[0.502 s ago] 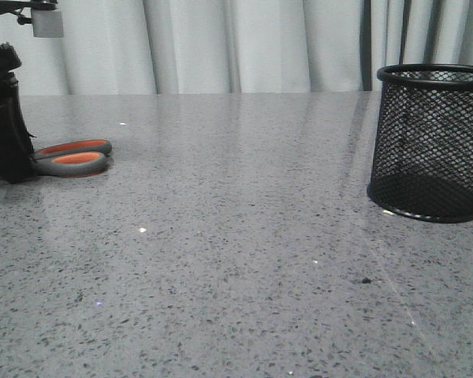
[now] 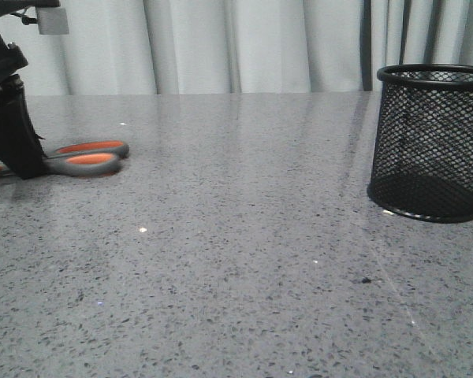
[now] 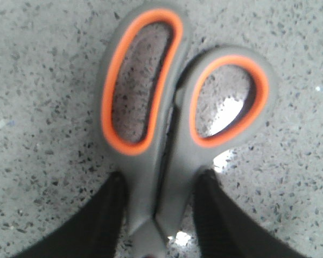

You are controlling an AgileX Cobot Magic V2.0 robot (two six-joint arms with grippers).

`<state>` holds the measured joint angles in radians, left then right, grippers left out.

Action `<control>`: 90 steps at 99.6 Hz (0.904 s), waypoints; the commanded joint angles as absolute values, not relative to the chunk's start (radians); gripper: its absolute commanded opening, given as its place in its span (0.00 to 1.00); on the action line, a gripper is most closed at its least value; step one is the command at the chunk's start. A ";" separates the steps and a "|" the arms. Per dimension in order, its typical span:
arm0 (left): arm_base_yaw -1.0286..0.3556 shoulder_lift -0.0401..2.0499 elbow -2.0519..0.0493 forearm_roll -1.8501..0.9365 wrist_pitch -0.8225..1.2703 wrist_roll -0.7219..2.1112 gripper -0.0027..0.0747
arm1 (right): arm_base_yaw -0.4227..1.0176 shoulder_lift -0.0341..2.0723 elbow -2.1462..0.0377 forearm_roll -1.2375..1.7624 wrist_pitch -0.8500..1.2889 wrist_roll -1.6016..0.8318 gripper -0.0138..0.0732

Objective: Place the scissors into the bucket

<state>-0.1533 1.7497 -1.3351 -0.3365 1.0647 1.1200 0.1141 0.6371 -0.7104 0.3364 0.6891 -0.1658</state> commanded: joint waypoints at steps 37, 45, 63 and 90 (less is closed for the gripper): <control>-0.155 1.647 -1.361 -0.397 1.023 1.117 0.03 | 0.116 0.645 -0.742 0.341 0.629 -0.175 0.67; -0.155 1.620 -1.363 -0.402 1.010 1.117 0.03 | 0.116 0.645 -0.742 0.341 0.633 -0.175 0.67; -0.155 1.567 -1.363 -0.442 0.984 1.117 0.03 | 0.117 0.645 -0.742 0.350 0.648 -0.175 0.67; -0.289 1.392 -1.366 -0.511 0.873 1.118 0.03 | 0.200 0.645 -0.742 0.923 0.578 -0.598 0.67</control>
<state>-0.2259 1.4915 -1.3326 -0.4515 0.9379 1.1196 0.1707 0.6371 -0.7104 0.6327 0.6778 -0.3910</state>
